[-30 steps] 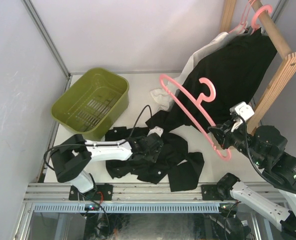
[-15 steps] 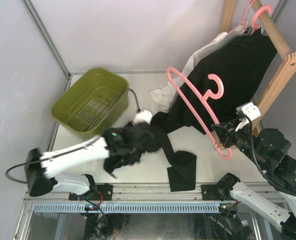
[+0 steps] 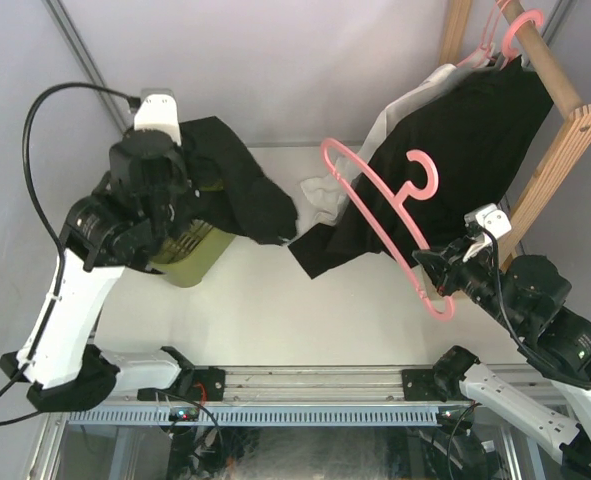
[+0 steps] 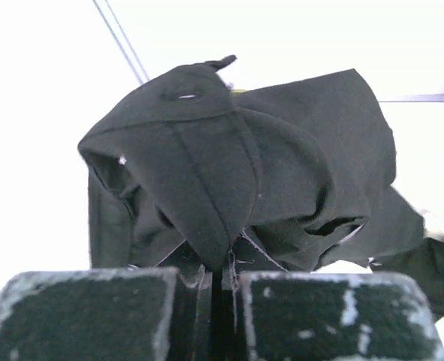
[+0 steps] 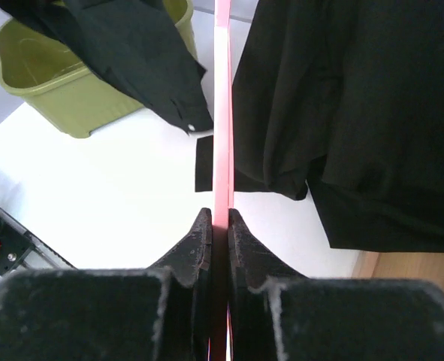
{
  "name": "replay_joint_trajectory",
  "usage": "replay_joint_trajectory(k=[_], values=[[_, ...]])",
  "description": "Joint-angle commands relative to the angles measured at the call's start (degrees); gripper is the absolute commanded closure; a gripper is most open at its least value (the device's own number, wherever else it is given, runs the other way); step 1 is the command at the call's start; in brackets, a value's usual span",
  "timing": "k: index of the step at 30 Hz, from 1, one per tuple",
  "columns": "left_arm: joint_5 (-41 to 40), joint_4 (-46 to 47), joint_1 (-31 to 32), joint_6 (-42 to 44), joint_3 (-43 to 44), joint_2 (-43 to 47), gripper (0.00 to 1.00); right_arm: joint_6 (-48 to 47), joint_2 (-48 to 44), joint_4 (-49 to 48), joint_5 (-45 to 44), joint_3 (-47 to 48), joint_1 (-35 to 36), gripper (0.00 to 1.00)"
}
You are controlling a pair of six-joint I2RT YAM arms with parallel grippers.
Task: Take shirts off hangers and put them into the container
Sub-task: Pick up the shirt from the center of the board, then place the shirt in the bin.
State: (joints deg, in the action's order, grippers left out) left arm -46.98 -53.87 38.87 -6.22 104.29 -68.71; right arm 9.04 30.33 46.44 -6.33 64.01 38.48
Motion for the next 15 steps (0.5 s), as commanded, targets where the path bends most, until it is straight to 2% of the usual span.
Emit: replay_joint_trajectory(k=[1, 5, 9, 13, 15], values=[[1.2, -2.9, -6.6, 8.9, 15.3, -5.7, 1.0, 2.0, 0.2, -4.8, 2.1, -0.2, -0.2, 1.0], [0.7, -6.8, -12.2, 13.0, 31.9, -13.9, 1.0, 2.2, 0.5, -5.1, 2.5, -0.3, -0.2, 1.0], [-2.9, -1.9, -16.4, 16.2, 34.0, -14.1, 1.0, 2.6, 0.3, -5.0, 2.6, -0.4, -0.1, 1.0], [1.4, -4.8, -22.0, 14.3, 33.7, -16.4, 1.0, 2.9, 0.5, -4.5, 2.6, -0.4, -0.2, 1.0], [2.5, -6.3, -22.7, 13.2, 29.0, -17.2, 1.0, 3.0, 0.8, -4.4, 2.8, -0.6, -0.2, 1.0]])
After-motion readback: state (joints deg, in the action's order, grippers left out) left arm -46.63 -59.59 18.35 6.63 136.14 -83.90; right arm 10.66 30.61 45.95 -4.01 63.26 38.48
